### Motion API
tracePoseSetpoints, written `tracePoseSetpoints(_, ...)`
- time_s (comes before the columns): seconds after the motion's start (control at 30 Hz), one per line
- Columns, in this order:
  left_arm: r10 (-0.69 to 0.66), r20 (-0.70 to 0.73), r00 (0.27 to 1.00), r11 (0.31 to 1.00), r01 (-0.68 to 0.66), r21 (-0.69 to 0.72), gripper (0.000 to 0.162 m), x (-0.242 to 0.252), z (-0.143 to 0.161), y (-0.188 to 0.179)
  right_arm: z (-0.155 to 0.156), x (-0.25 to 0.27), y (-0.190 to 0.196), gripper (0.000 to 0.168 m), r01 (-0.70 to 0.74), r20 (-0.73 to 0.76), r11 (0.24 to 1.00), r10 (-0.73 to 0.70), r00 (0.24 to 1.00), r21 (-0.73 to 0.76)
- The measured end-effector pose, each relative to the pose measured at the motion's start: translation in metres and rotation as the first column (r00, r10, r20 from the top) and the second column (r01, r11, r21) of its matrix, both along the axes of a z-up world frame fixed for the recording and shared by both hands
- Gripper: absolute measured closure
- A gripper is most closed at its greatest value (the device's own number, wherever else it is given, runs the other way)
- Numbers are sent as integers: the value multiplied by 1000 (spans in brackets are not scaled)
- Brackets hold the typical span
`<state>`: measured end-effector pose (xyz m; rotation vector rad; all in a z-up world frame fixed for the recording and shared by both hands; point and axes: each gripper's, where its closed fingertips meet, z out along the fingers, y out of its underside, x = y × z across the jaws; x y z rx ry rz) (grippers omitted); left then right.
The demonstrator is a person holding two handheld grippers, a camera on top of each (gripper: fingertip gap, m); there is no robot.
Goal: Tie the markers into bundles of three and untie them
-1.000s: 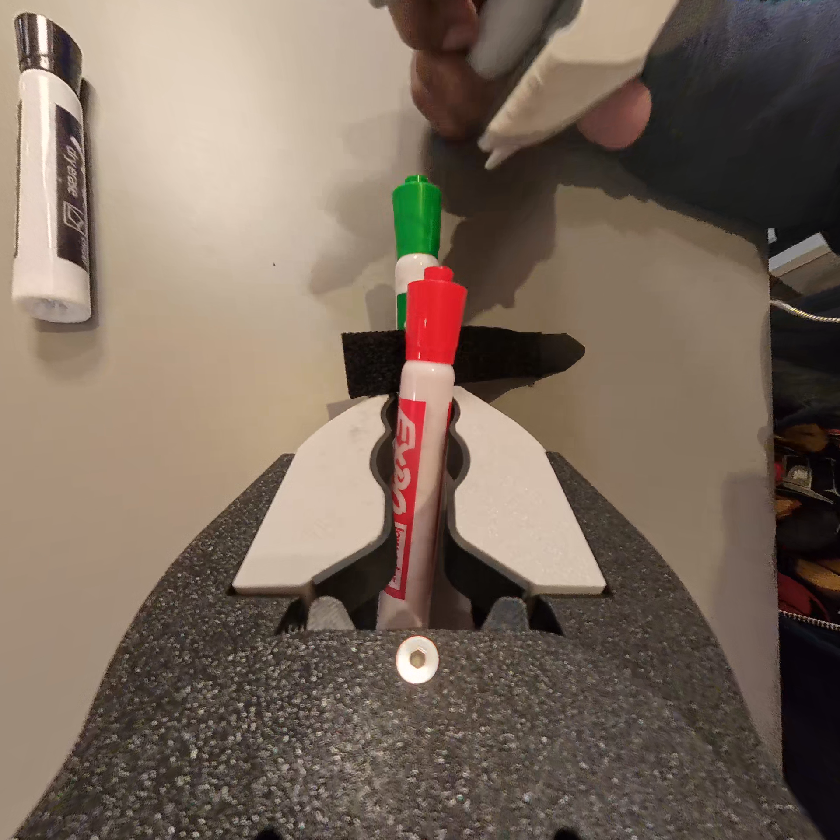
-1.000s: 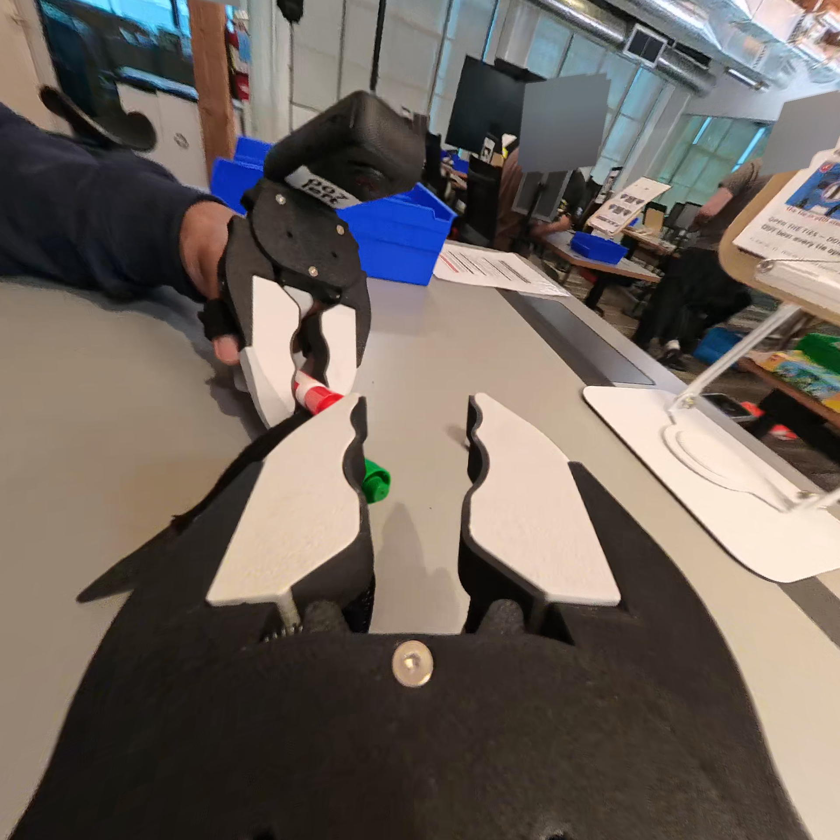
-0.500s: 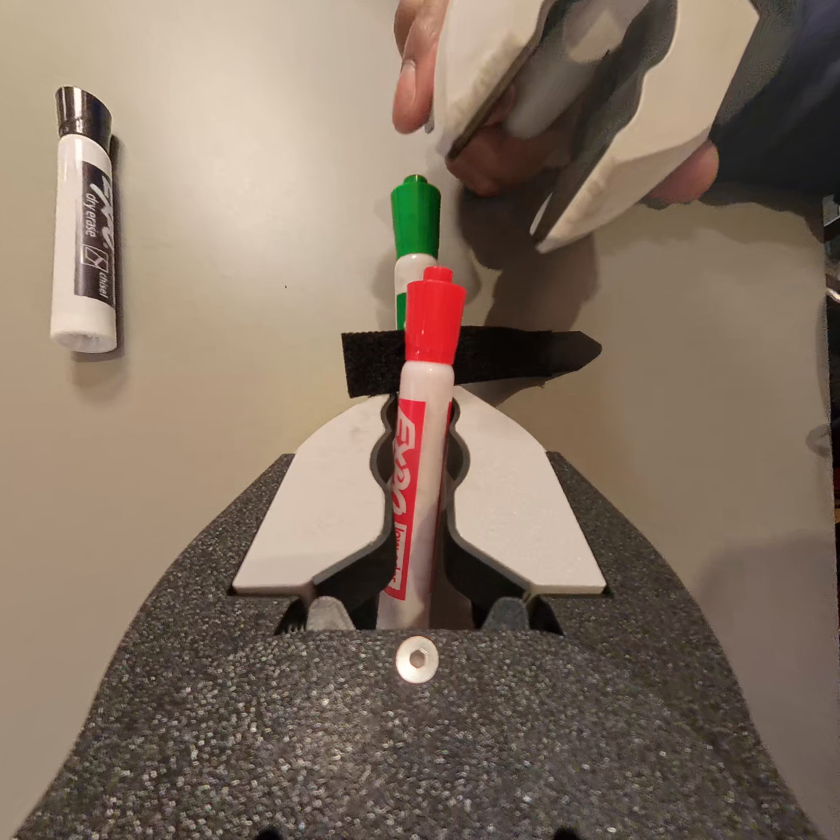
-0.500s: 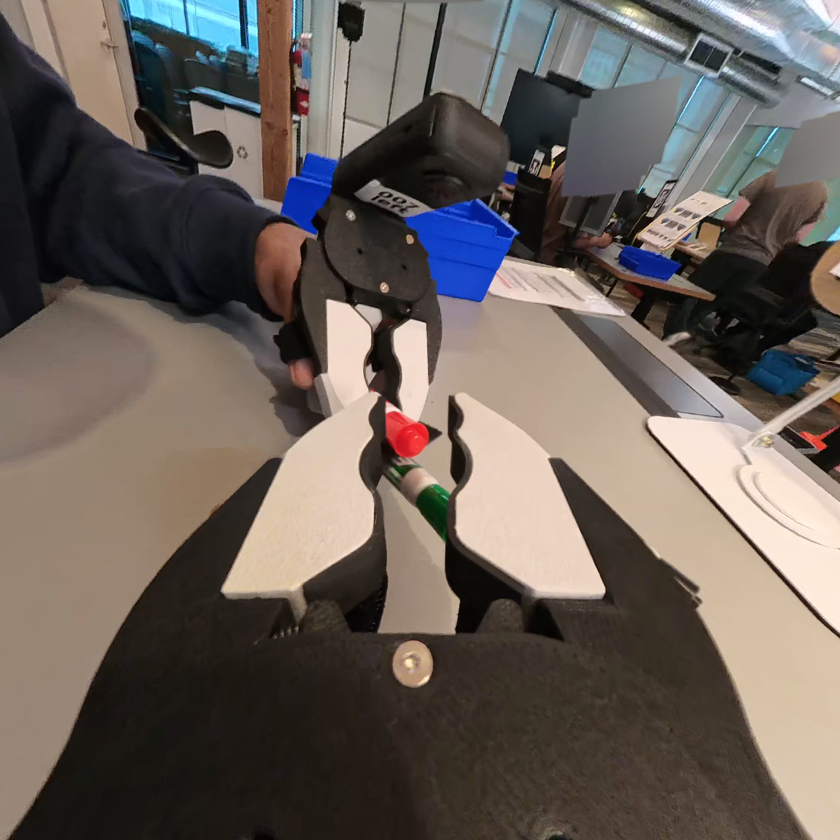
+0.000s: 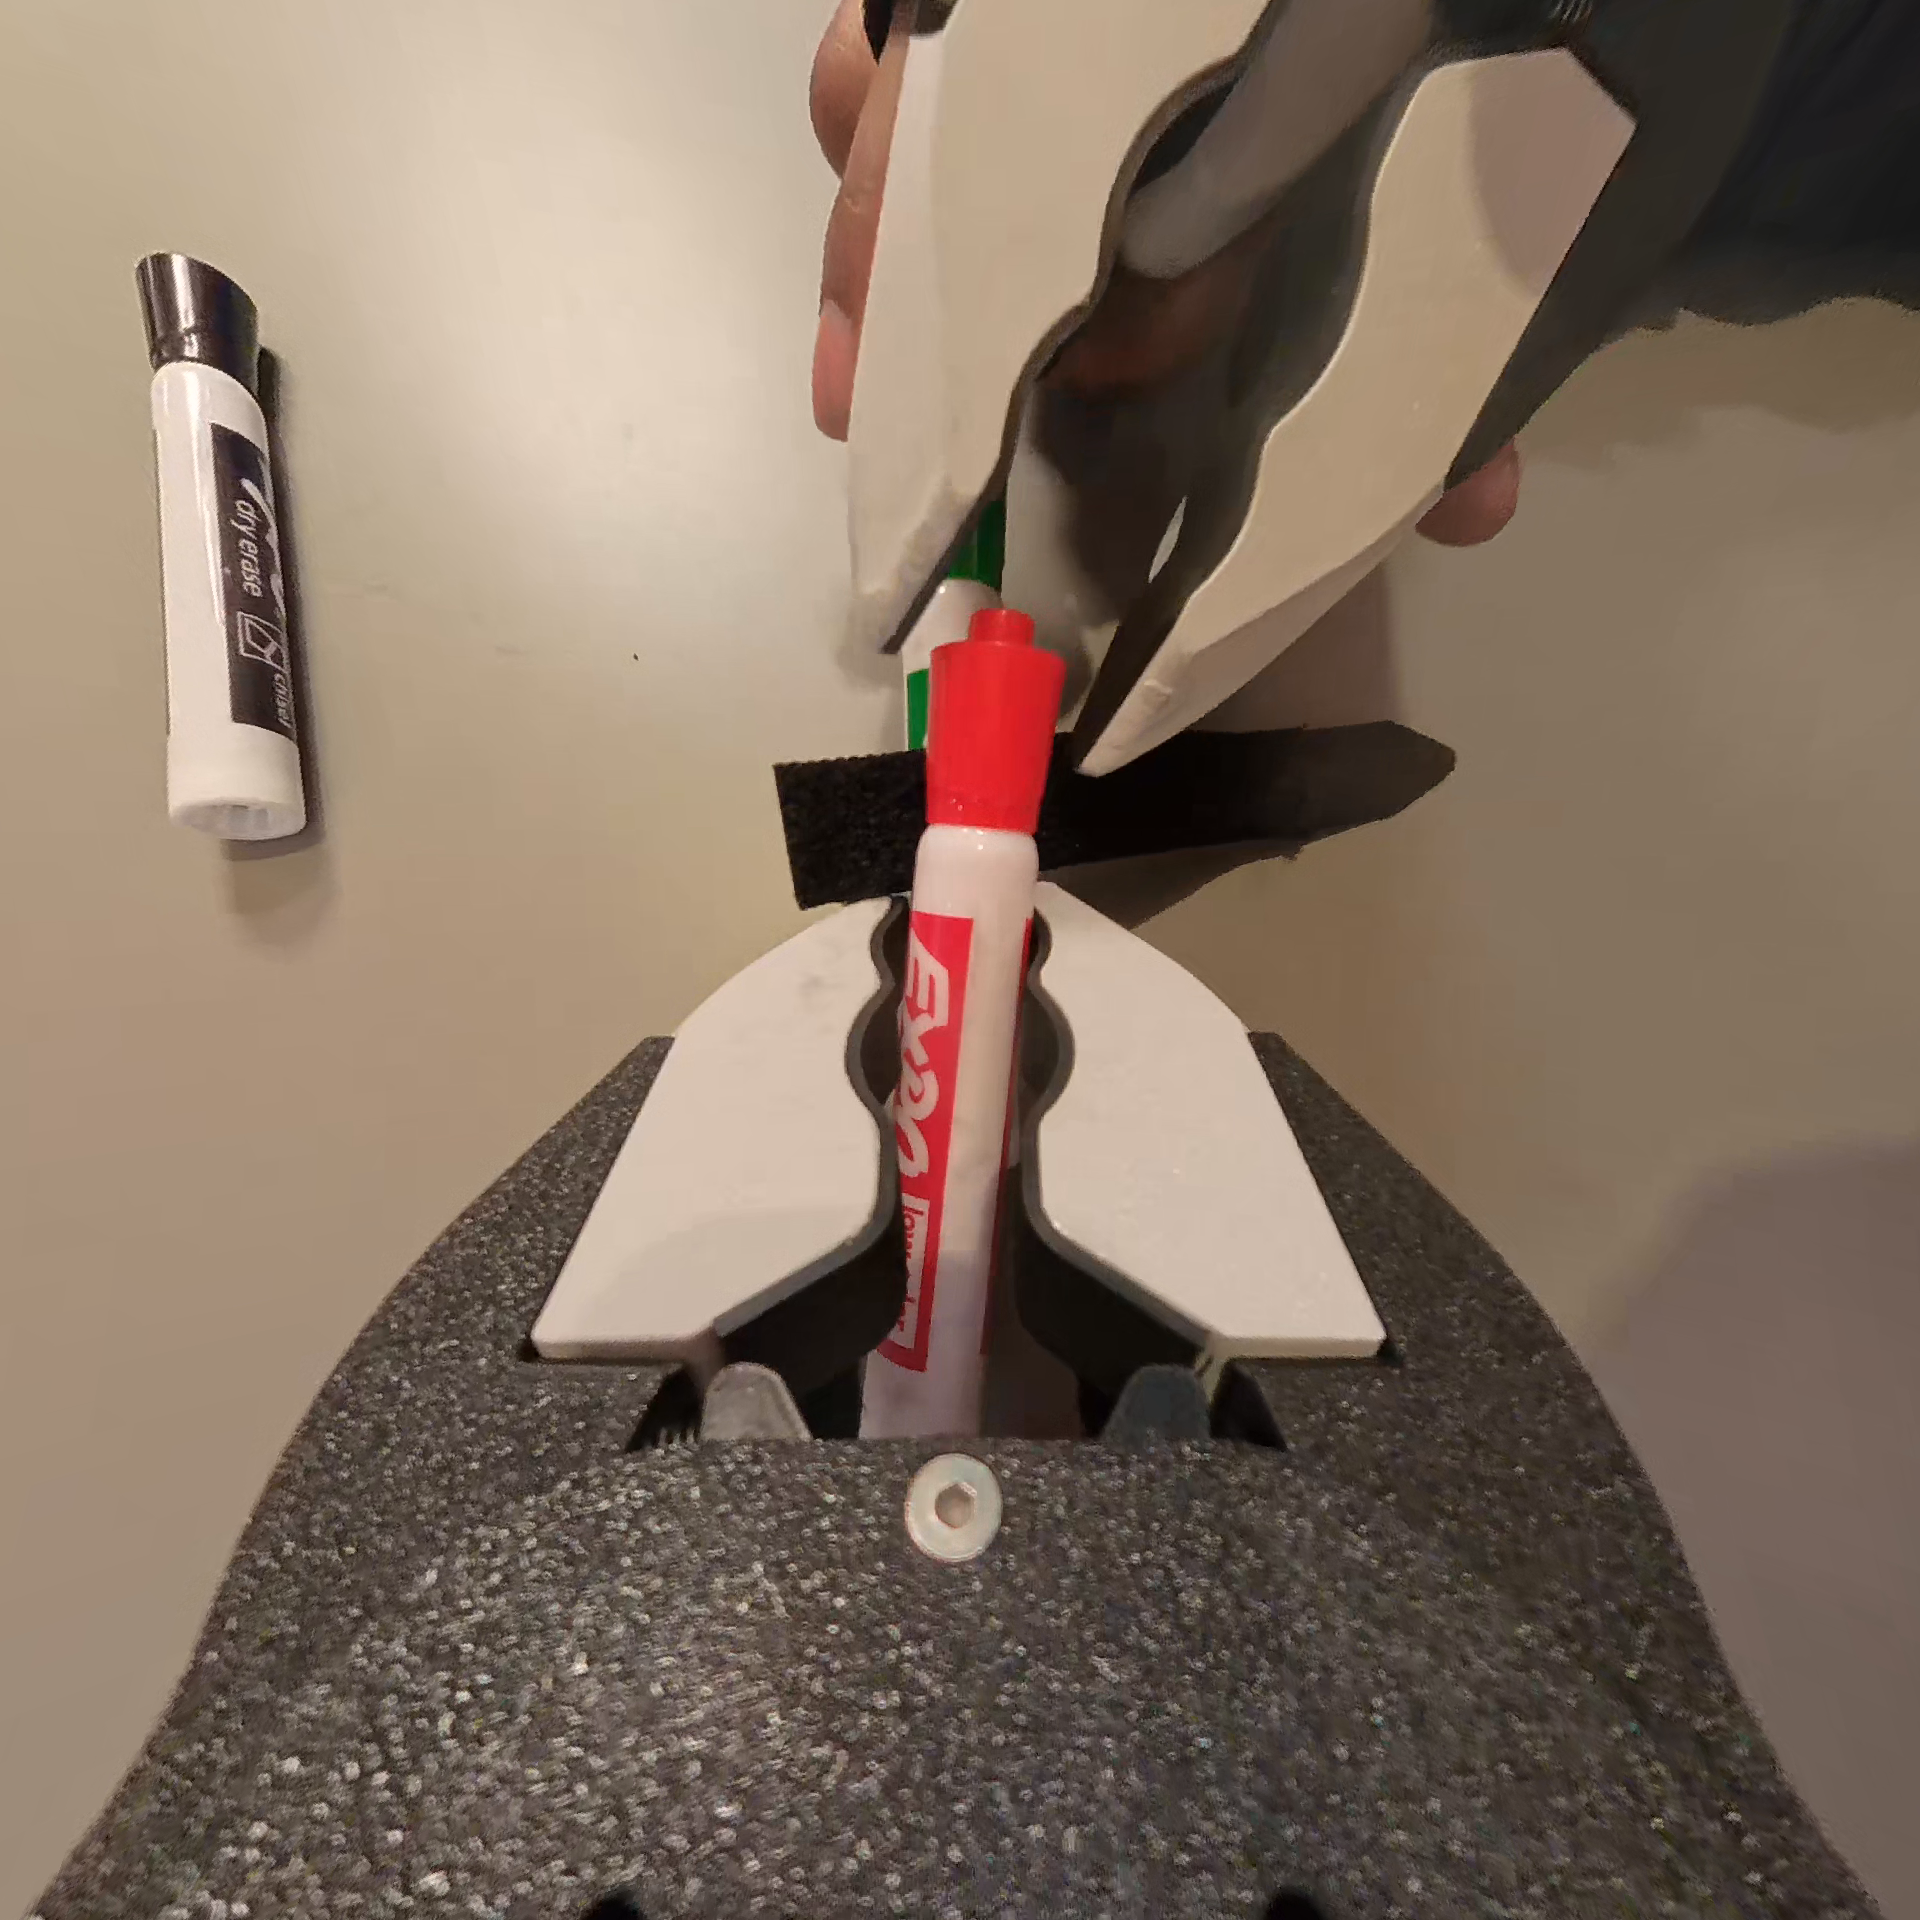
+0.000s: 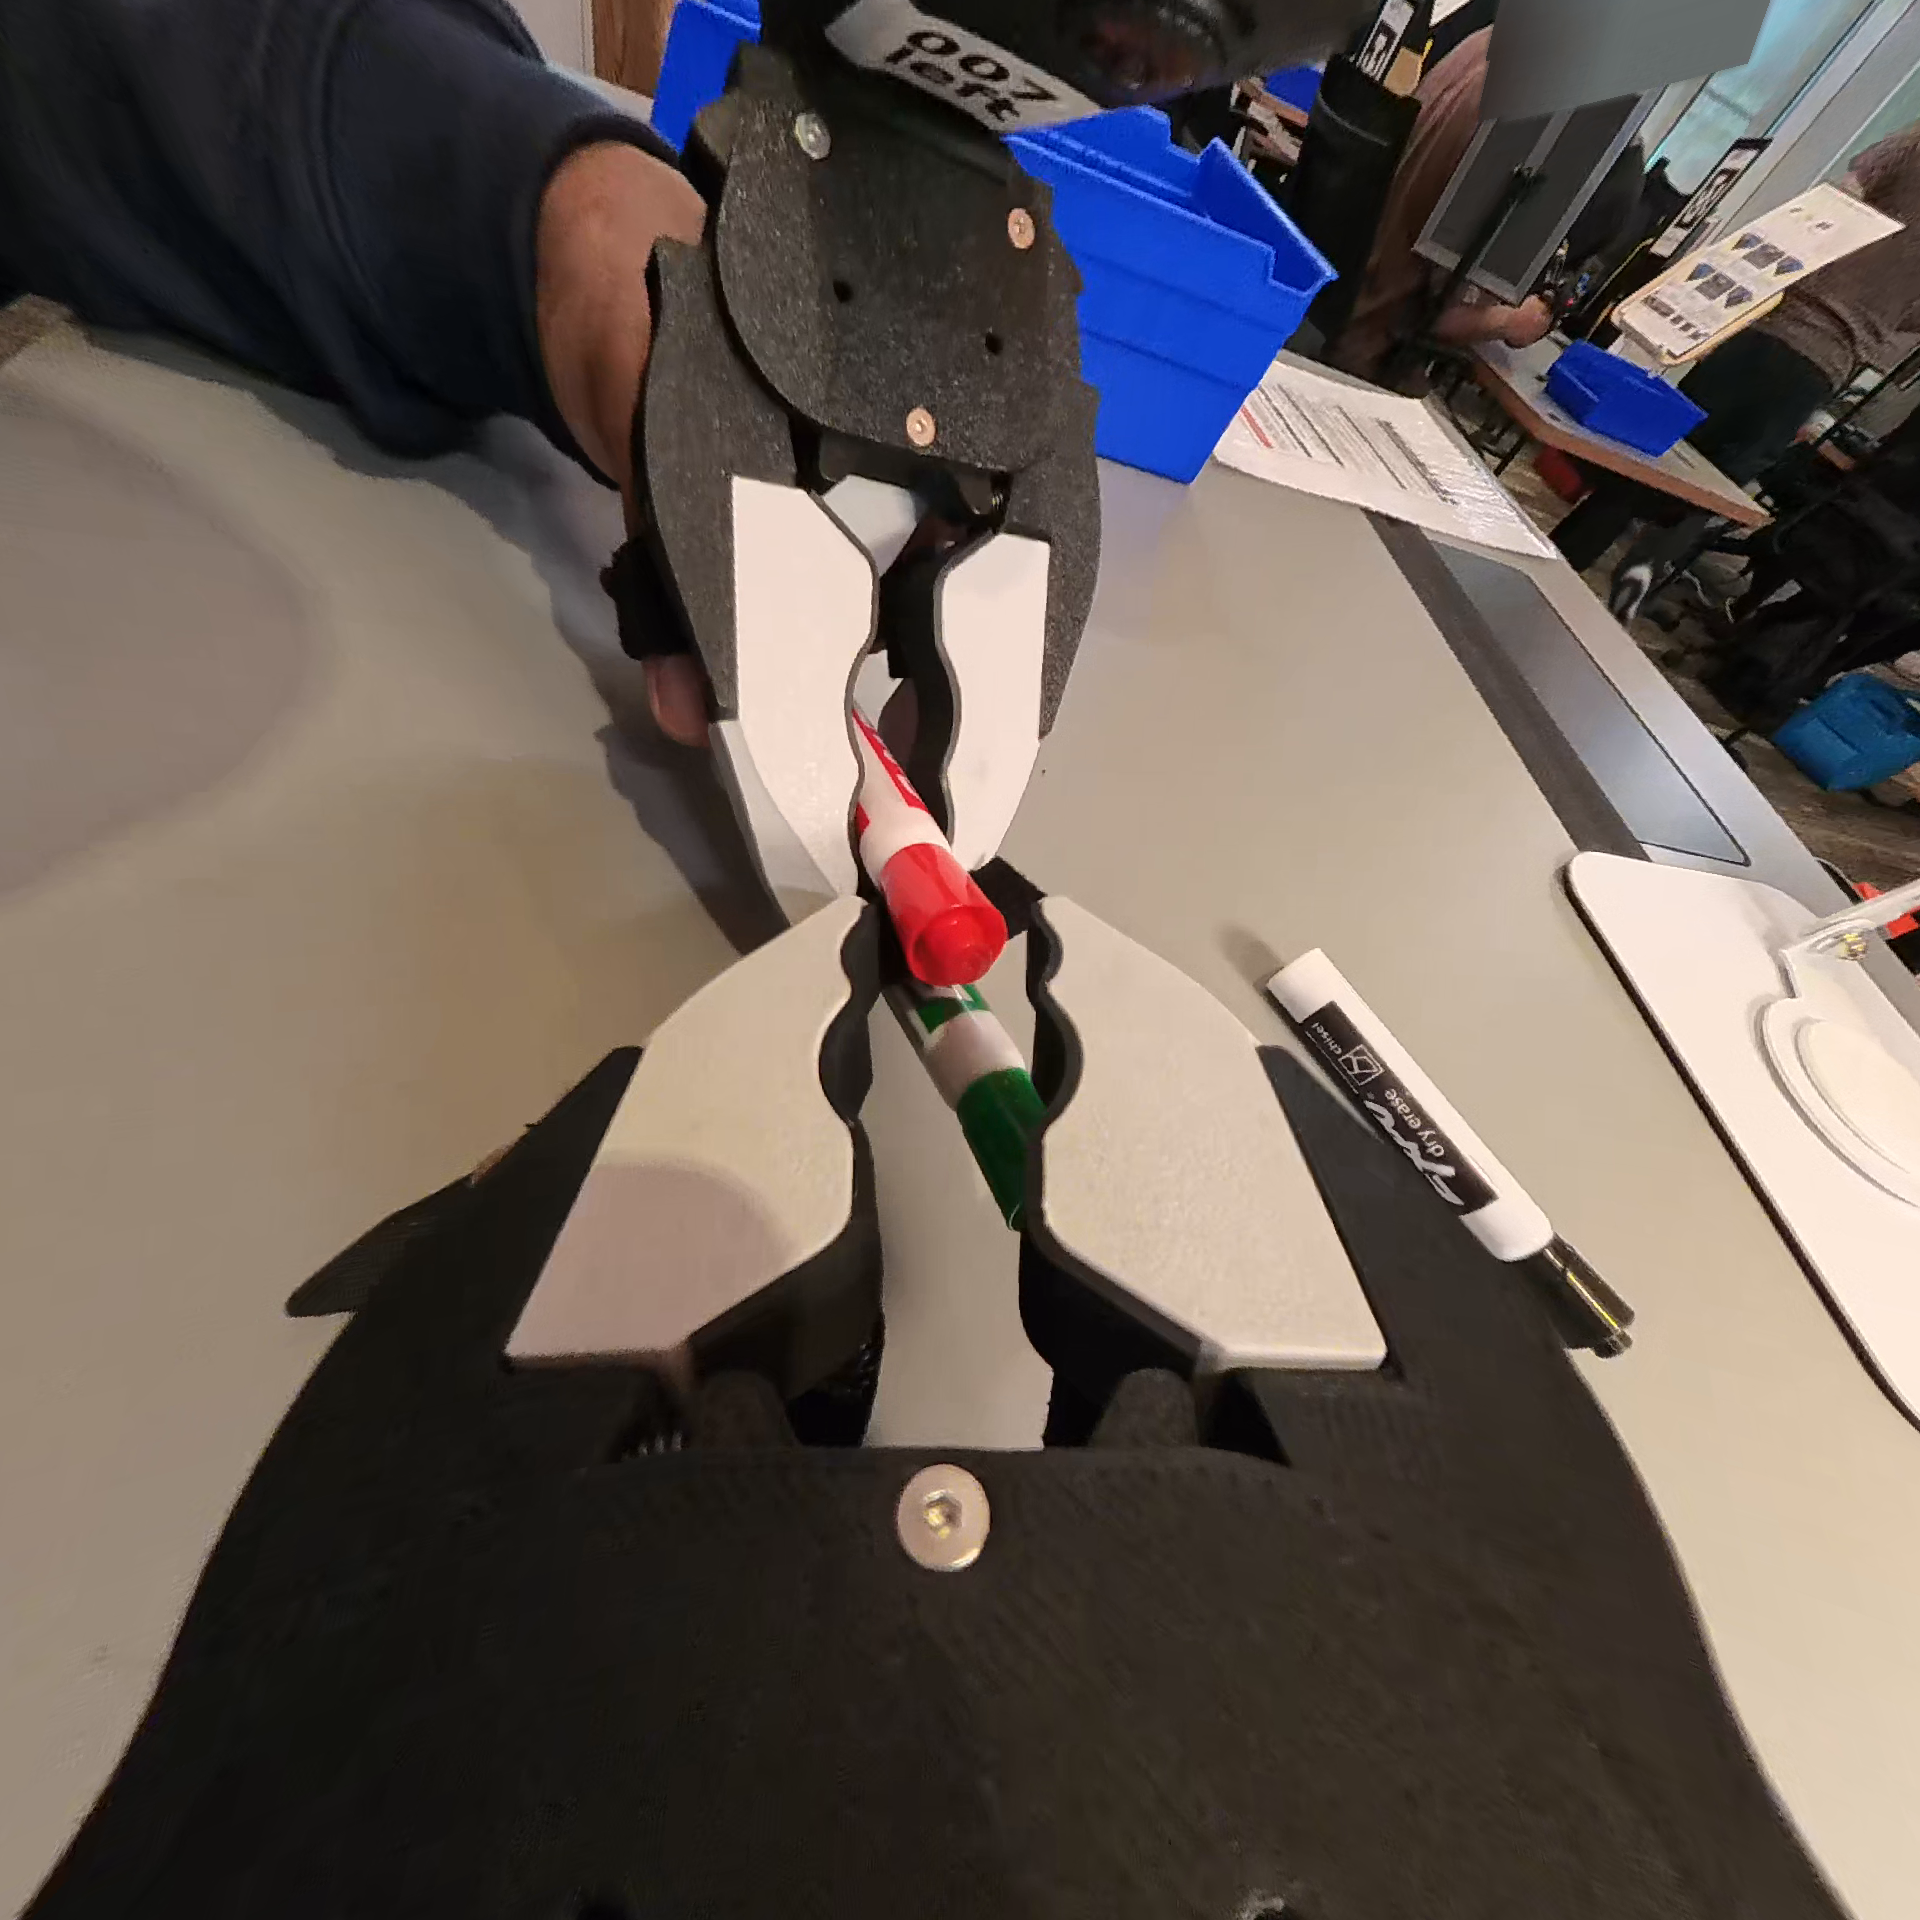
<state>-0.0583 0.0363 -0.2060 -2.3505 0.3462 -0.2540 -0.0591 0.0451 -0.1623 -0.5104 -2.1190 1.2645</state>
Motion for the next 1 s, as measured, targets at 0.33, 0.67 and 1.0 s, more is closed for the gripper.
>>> tracePoseSetpoints(0.33,-9,-2,1000,1000,9,-2,143,-1,-2,-1,-2,2,4,148,-16,20,1000,16,1000,4)
tracePoseSetpoints(0.67,-11,14,1000,1000,11,1,143,-1,-2,-1,6,6,16,148,-44,29,997,45,999,-64)
tracePoseSetpoints(1.0,-3,29,1000,1000,3,2,143,-4,-1,-2,4,4,34,148,-18,51,998,21,998,-58)
